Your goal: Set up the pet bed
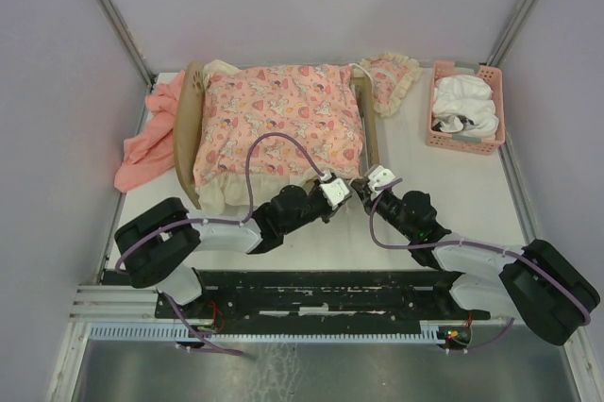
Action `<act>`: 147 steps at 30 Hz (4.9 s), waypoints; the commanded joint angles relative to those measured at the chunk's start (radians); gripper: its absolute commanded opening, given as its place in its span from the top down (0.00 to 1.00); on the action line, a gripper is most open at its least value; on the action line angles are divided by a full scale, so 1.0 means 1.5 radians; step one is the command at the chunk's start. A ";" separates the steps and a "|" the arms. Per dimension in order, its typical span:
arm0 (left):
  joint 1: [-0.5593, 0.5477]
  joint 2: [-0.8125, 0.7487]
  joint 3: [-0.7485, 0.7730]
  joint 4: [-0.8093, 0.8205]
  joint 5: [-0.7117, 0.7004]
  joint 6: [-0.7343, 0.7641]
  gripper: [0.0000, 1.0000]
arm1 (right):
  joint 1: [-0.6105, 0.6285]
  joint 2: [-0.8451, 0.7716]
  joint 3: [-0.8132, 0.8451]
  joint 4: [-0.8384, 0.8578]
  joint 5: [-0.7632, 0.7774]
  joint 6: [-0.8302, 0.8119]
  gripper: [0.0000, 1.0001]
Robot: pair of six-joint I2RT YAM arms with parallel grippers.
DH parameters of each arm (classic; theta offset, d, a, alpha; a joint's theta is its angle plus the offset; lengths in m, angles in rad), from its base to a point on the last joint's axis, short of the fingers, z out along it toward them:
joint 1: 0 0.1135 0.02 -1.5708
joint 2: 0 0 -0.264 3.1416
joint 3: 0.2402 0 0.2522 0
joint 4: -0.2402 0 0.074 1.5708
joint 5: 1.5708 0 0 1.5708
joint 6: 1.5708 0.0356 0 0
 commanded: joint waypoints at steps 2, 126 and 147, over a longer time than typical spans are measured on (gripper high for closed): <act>0.001 -0.080 -0.012 -0.046 -0.042 0.037 0.63 | -0.004 -0.005 0.001 0.018 -0.012 -0.012 0.98; 0.026 -0.019 0.055 -0.131 -0.013 -0.147 0.97 | 0.130 0.011 -0.048 -0.012 0.283 0.165 0.98; 0.023 -0.013 -0.041 -0.104 -0.167 -0.165 0.97 | 0.111 -0.203 0.039 -0.376 0.466 0.243 0.98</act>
